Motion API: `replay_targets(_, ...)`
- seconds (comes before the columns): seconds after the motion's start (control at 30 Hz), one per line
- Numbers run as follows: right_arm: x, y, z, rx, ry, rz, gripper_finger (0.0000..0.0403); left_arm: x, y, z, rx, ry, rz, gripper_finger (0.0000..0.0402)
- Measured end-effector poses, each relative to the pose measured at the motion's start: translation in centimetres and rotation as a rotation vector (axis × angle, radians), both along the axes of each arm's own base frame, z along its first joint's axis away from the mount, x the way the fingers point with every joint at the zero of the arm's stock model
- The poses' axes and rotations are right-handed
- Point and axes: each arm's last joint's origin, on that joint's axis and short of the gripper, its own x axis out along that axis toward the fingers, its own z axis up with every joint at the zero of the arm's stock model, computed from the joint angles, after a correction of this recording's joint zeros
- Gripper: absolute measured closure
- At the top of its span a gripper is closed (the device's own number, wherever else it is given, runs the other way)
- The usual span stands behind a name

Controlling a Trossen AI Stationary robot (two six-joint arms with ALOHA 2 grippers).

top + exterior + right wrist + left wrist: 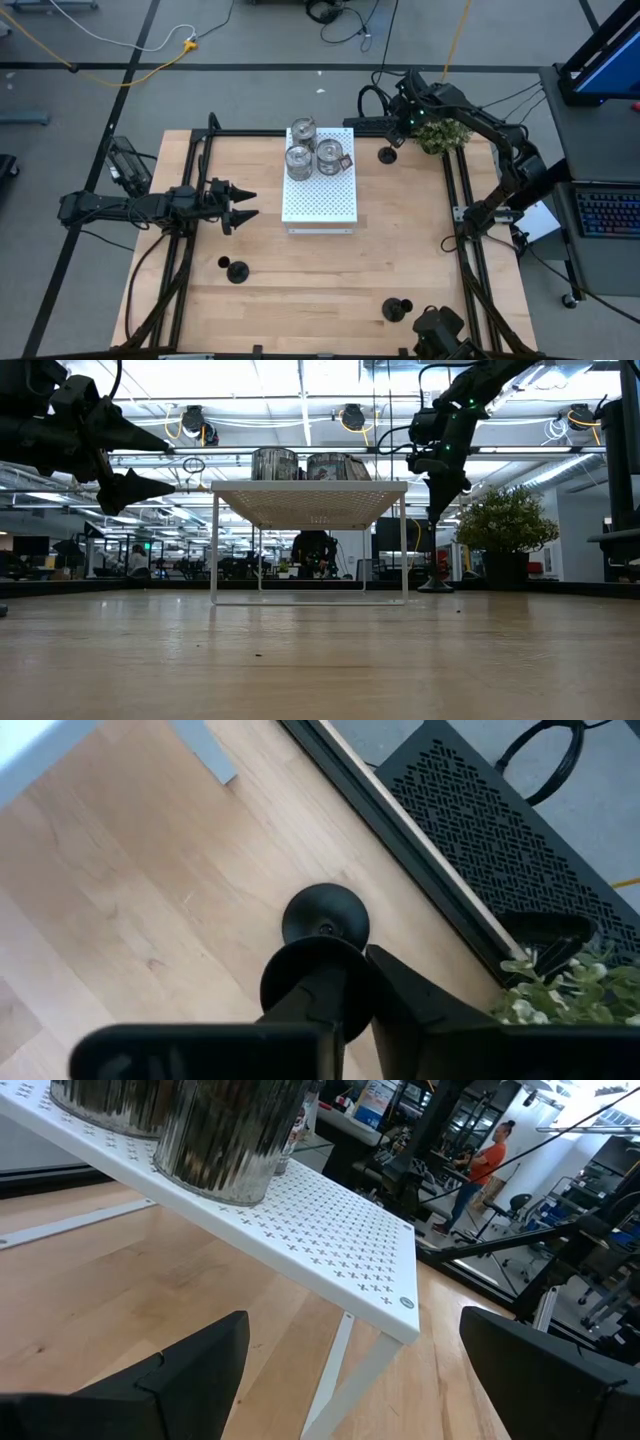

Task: Pick & Place candle stick holders
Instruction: Put the top black candle holder on the shelf

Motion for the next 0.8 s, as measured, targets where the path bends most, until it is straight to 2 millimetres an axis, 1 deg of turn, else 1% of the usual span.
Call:
replay_targets(0.1,0.0,0.0,0.0,-0.007,0.003,-0.002,0.0377,0.0,0.0,0.0,0.0,0.0,0.0,0.0036)
replay_targets(0.23,0.0,0.0,0.1,-0.008,-0.002,-0.002,0.0388,0.0,0.0,0.0,0.0,0.0,0.0,0.0037)
replay_targets(0.4,-0.2,0.4,1.1,-0.048,-0.028,-0.001,0.0388,0.0,0.0,0.0,0.0,0.0,0.0,0.0036)
replay_targets(0.53,-0.9,1.2,2.5,-0.073,-0.047,-0.004,0.0389,0.0,0.0,0.0,0.0,0.0,0.0,0.0036)
replay_targets(0.63,-1.4,2.2,3.3,-0.086,-0.022,-0.011,0.0402,0.0,0.0,0.0,0.0,0.0,0.0,0.0036)
replay_targets(0.73,-2.1,3.3,3.9,-0.05,-0.004,-0.019,0.0403,0.0,0.0,0.0,0.0,0.0,0.0,0.0036)
replay_targets(0.8,-2.0,3.8,4.3,-0.041,-0.018,-0.027,0.0403,0.0,0.0,0.0,0.0,0.0,0.0,0.0037)
